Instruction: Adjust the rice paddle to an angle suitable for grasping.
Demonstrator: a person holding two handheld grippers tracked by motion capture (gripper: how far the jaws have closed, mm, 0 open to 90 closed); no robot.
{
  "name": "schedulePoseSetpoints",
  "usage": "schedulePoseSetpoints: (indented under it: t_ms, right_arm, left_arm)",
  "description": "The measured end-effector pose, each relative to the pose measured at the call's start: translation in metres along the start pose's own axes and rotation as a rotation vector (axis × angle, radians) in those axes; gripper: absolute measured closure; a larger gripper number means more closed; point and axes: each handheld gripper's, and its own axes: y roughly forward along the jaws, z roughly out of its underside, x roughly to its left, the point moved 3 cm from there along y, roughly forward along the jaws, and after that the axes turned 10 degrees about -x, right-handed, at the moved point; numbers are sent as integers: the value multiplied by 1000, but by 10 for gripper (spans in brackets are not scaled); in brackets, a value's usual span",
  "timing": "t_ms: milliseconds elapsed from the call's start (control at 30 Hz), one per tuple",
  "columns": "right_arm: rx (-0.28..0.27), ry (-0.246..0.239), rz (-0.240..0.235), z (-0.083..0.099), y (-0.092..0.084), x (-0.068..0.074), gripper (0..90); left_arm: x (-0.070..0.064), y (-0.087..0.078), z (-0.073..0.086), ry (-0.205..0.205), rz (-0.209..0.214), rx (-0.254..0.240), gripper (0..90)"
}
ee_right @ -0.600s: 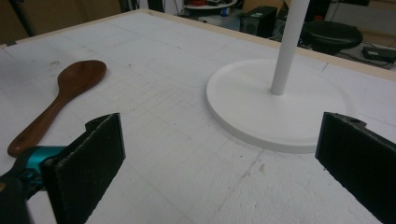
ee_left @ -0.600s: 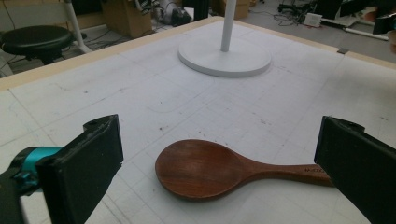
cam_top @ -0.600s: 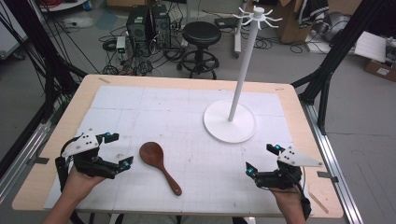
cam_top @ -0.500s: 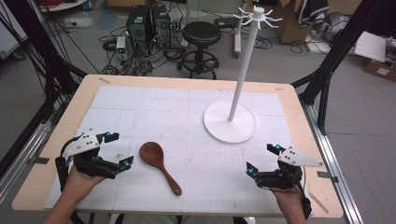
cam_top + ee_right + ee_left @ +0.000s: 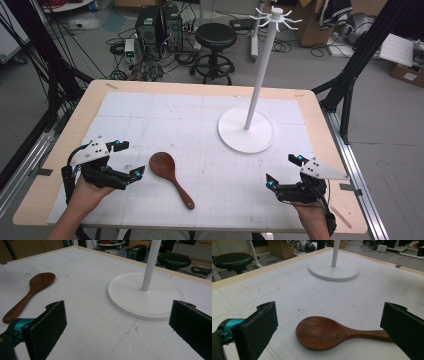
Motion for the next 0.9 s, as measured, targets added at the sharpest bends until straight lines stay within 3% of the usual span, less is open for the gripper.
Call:
schedulePoseSetpoints:
  t_ms: [200,333,533,600,733,800,900]
  right_arm:
    - [2,0,-2,0,0,1,4]
    - [2,4,0,-1,0,2,5]
    - [0,5,2,-1,0,1,5]
    - [1,3,2,-1,0,1,5]
    - [-1,7,5,-1,-1,1,5]
    - [-1,8,6,-1,-1,1,5]
    - [-3,2,3,-1,0,0,5]
  left_arm:
    - [-3,6,-2,14,3,34,51]
    - [-12,9,-2,38,35,66,146]
    - [-25,12,1,67,114,134,365]
    - [-28,14,3,83,129,155,392]
    - [-34,21,9,111,158,207,572]
    - [-34,22,10,114,164,220,590]
    - [-35,23,12,106,178,243,727]
